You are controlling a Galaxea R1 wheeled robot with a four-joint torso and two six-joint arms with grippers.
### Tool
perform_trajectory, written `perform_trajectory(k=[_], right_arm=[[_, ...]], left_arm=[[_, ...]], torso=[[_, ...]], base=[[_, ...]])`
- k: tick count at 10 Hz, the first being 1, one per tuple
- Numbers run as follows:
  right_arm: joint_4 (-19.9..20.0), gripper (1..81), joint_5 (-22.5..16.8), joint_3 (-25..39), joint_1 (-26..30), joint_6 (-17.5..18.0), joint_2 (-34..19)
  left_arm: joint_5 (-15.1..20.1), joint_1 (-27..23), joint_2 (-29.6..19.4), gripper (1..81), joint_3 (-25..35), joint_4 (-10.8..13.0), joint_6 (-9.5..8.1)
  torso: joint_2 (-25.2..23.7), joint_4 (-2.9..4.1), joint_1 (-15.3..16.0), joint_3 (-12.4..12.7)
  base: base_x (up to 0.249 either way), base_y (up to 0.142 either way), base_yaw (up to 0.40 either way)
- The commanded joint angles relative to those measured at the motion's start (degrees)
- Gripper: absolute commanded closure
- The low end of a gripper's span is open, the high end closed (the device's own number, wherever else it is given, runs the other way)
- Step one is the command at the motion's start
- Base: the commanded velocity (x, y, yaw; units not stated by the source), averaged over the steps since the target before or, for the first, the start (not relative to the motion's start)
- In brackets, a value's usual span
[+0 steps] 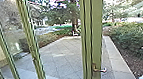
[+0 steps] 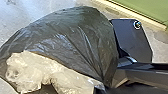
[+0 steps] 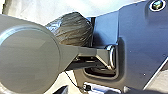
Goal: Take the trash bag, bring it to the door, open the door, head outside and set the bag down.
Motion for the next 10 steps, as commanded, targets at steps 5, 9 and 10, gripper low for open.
perform_trajectory(k=[5,9,10], right_arm=[[0.0,1.0,1.6,21.8,2.1,0.0,-18.3],[0.0,1.0,1.6,30.6,2.9,0.0,-25.4],[0.0,1.0,1.6,31.8,3.1,0.0,-26.8]], left_arm=[[2.9,-3.1,0.3,81.1,0.3,0.3,0.28],[2.9,-3.1,0.5,81.1,0.2,0.3,0.28],[2.9,-3.1,0.5,81.1,0.2,0.3,0.28]], torso=[[0.0,0.0,0.1,0.0],[0.0,0.0,0.1,0.0],[0.0,0.0,0.1,0.0]], base=[[0.0,0.0,0.0],[0.0,0.0,0.0],[0.0,0.0,0.0]])
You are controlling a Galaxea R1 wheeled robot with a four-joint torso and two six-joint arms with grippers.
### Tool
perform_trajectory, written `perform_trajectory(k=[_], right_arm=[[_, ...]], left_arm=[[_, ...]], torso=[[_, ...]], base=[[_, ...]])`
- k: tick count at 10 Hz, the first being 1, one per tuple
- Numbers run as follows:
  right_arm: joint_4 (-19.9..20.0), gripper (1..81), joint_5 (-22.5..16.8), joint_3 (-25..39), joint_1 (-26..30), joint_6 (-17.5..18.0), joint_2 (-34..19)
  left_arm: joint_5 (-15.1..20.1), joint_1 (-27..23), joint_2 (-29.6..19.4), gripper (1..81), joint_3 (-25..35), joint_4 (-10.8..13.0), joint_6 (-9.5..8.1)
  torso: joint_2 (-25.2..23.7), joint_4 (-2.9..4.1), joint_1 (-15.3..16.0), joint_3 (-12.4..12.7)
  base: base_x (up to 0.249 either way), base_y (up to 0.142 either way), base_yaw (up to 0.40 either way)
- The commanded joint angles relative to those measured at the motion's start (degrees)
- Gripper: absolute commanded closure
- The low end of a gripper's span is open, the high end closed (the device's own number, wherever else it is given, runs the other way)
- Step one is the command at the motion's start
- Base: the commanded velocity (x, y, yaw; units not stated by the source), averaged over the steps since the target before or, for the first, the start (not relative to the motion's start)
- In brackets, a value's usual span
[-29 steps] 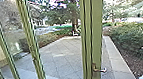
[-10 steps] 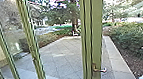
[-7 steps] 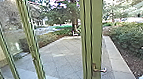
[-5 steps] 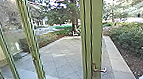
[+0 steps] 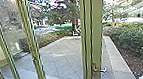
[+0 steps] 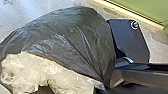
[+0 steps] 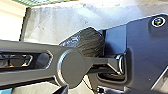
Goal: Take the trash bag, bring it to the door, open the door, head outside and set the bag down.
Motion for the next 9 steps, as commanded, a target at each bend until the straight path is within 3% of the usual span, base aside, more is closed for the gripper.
perform_trajectory(k=[1,7,9], right_arm=[[0.0,1.0,-1.9,6.5,3.0,0.0,-6.9],[3.3,1.0,-3.4,18.1,9.4,0.2,-18.1],[5.4,1.0,-5.9,20.7,12.5,0.2,-20.7]], left_arm=[[2.9,-3.1,-0.2,81.1,0.2,0.4,0.28],[2.9,-3.1,0.2,81.1,0.1,0.3,0.28],[2.9,-3.2,0.3,81.1,0.1,0.1,0.28]], torso=[[0.0,0.0,0.1,0.0],[0.0,0.0,0.1,0.0],[0.0,0.0,0.1,0.0]], base=[[0.0,0.0,0.0],[0.0,0.0,0.0],[0.0,0.0,0.0]])
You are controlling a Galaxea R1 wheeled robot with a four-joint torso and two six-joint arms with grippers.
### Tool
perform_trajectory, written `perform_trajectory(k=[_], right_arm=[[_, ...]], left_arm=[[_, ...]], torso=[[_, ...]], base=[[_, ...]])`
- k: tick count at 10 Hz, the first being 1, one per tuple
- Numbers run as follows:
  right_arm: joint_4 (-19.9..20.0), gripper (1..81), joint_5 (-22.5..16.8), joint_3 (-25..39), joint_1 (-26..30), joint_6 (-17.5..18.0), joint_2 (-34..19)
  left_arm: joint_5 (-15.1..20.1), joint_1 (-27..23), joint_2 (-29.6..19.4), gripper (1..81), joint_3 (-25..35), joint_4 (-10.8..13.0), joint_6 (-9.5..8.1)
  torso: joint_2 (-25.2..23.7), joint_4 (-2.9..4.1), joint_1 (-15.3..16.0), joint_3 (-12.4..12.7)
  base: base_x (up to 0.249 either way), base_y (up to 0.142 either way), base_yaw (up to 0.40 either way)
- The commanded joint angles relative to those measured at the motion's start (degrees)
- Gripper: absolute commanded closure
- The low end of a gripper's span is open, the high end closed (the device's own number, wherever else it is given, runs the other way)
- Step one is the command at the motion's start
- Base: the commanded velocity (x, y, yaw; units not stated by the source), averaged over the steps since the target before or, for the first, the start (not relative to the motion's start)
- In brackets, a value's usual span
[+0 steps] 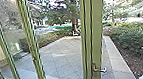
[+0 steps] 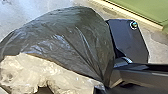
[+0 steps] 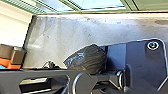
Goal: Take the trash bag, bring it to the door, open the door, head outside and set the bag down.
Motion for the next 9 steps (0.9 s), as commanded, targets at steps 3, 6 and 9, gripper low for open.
perform_trajectory(k=[3,6,9], right_arm=[[6.8,1.0,-8.8,7.9,10.9,0.0,-7.9],[12.0,1.0,-13.4,11.2,17.8,0.4,-12.3],[17.5,1.0,-18.7,11.7,24.6,0.5,-13.8]], left_arm=[[2.9,-3.4,0.5,81.1,0.2,0.2,0.37],[2.9,-3.5,0.9,81.1,0.2,0.3,0.37],[2.8,-3.5,0.9,81.1,0.2,0.1,0.37]], torso=[[0.0,0.0,0.1,0.0],[0.0,0.0,0.1,0.0],[0.0,0.0,0.1,0.0]], base=[[0.0,0.0,0.0],[0.0,0.0,0.0],[0.0,0.0,0.0]])
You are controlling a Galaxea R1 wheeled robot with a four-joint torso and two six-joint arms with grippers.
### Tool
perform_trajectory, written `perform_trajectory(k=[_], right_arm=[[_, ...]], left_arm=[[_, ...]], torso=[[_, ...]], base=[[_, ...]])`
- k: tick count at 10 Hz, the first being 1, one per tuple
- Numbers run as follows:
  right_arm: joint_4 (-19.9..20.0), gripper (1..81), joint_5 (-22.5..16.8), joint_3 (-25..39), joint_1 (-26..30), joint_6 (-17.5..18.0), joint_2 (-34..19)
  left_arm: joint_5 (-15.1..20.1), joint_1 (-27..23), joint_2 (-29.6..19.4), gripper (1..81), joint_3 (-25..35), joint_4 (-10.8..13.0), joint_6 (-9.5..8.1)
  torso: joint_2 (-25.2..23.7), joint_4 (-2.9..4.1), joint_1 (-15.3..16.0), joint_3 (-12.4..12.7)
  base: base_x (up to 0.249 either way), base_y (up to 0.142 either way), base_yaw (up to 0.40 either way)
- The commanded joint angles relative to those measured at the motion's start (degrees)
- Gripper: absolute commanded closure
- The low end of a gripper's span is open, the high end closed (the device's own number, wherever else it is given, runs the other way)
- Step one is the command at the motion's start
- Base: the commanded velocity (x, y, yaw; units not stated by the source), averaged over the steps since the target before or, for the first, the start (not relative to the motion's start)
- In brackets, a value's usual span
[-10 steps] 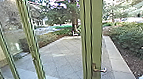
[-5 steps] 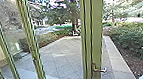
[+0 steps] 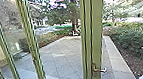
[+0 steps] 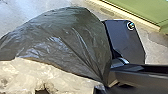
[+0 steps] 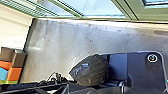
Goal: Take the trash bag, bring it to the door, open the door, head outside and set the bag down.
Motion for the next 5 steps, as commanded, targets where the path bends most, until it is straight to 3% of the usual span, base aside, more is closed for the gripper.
perform_trajectory(k=[1,3,5], right_arm=[[6.3,1.0,-8.0,2.4,9.5,0.3,-5.1],[8.0,1.0,-11.4,2.9,15.0,2.4,-6.5],[8.0,1.0,-15.6,3.3,21.3,6.8,-7.5]], left_arm=[[2.9,-3.5,-0.1,81.1,0.2,0.0,0.34],[2.9,-3.5,-0.2,81.1,0.2,0.0,0.26],[2.9,-3.5,-0.1,81.1,0.2,-0.1,0.26]], torso=[[0.0,0.0,0.1,0.0],[0.0,0.0,0.1,0.0],[0.0,0.0,0.1,0.0]], base=[[0.0,0.0,0.0],[0.0,0.0,0.0],[0.0,0.0,0.0]])
